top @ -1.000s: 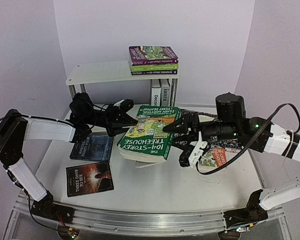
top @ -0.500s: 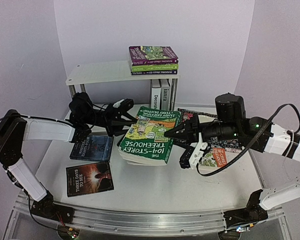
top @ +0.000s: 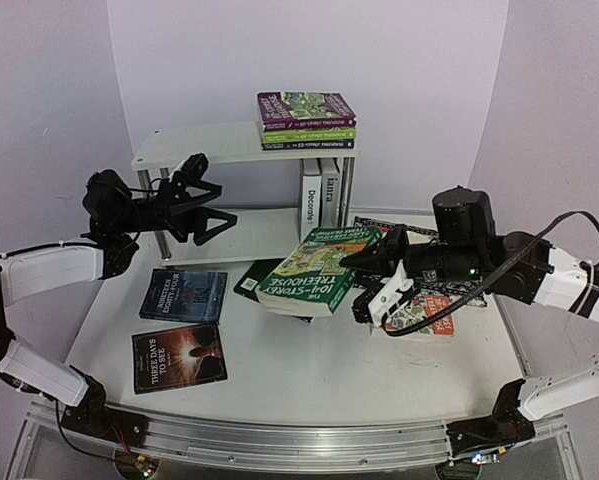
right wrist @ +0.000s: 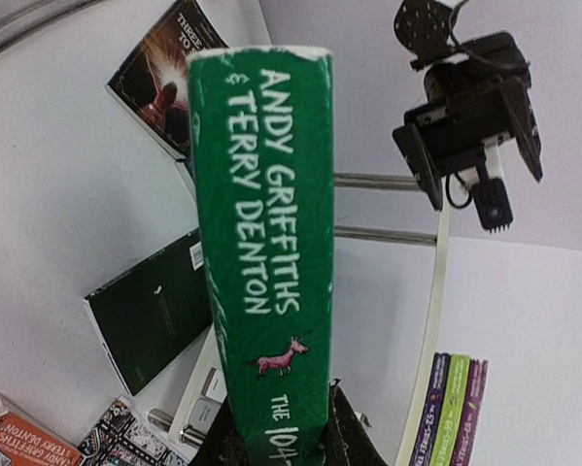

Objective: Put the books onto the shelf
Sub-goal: Place the book on the book pile on the shelf.

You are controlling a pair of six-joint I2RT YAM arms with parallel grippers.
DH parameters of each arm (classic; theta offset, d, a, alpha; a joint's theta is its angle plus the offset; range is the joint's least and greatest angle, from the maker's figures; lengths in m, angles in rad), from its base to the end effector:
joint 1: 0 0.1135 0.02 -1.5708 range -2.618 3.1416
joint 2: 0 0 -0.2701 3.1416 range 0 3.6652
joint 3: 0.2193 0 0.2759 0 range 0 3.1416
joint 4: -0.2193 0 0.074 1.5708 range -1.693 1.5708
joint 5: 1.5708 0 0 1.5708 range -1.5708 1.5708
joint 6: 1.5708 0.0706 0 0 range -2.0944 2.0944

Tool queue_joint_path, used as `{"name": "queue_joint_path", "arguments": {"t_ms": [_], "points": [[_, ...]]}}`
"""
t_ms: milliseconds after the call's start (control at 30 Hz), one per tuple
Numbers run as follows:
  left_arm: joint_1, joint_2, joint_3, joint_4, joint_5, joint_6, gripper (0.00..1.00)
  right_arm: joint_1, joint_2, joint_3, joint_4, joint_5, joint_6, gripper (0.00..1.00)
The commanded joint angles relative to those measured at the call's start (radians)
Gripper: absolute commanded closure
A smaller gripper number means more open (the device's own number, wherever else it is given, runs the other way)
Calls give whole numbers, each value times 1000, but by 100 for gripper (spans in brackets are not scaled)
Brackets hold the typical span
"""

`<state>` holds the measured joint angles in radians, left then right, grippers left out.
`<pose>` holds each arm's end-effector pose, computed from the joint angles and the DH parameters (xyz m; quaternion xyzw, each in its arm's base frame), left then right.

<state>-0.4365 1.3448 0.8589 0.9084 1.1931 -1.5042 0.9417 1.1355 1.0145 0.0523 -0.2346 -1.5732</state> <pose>0.2594 -0.1934 0.3451 0.1774 0.6268 -0.7455 0.1407 0.1768 0.2708 0.3757 -0.7152 0.1478 -0.1291 0.6708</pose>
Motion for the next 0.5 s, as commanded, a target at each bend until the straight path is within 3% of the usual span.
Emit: {"name": "queue_joint_path", "arguments": {"t_ms": [0,300,400,467], "points": [[18,-85,36,-291,-65,244,17,4,-13,141,103,161,97,100],[27,-149,84,-625,-205,493,17,1,185,404,134,508,146,100],[26,-168,193,-931,-341,694,16,-9,217,472,180,536,152,100],[26,-188,237,-1043,-407,764,16,-19,240,521,212,549,155,100]]}}
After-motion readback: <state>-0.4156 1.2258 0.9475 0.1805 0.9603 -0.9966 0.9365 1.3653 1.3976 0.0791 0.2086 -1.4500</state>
